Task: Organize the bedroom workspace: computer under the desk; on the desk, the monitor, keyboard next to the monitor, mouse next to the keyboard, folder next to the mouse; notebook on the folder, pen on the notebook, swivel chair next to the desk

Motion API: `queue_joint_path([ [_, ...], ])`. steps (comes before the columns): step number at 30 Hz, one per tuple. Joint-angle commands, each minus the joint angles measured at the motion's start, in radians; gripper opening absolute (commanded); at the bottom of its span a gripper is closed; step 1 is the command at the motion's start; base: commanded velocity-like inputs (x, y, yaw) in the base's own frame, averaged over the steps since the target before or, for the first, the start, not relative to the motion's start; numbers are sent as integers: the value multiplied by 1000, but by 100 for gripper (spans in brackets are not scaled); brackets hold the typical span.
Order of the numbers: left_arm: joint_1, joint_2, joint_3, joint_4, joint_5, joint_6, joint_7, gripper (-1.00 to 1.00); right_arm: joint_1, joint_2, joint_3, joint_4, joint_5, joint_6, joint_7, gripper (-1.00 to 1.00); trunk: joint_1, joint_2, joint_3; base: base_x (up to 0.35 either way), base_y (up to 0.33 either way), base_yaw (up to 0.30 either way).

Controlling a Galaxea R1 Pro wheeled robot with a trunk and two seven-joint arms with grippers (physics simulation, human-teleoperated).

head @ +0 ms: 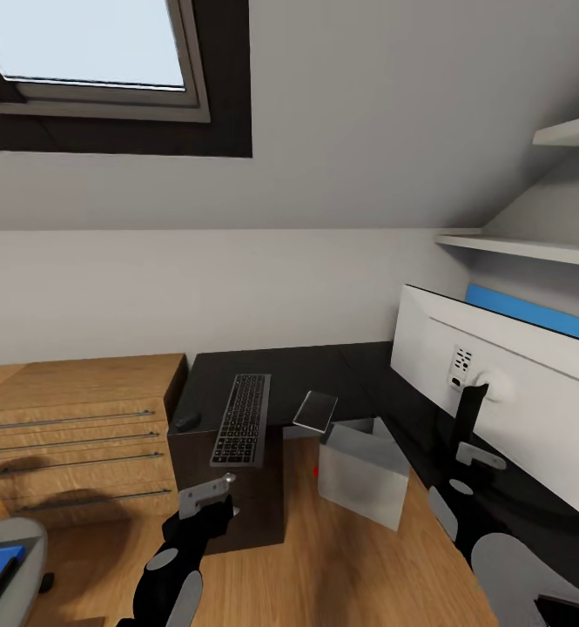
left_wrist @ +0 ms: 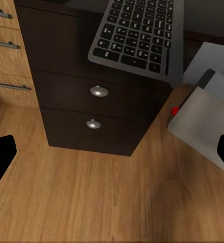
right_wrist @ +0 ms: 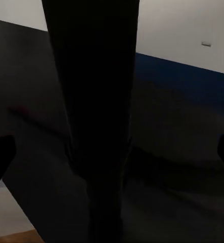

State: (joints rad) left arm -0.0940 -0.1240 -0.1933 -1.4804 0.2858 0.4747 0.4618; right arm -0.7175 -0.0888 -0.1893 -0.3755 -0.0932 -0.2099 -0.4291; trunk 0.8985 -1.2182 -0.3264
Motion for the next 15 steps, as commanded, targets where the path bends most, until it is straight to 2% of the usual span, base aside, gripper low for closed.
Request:
queue_joint_path([
  [1,-1,0,-1,-1,10,2,9,100,-3,-4,1,9,-10,-13,6,100,0,-1,-1,0,0,0],
  [9,-1,0,-1,1,10,2,9,100,-31,-30,1,75,-10,-38,41,100,0,-1,-1,0,0,0],
  [15,-1,0,-1,2,10,2,9,100,-37,-43,1,87,-10,-43,44,100,0,-1,-1,0,0,0],
])
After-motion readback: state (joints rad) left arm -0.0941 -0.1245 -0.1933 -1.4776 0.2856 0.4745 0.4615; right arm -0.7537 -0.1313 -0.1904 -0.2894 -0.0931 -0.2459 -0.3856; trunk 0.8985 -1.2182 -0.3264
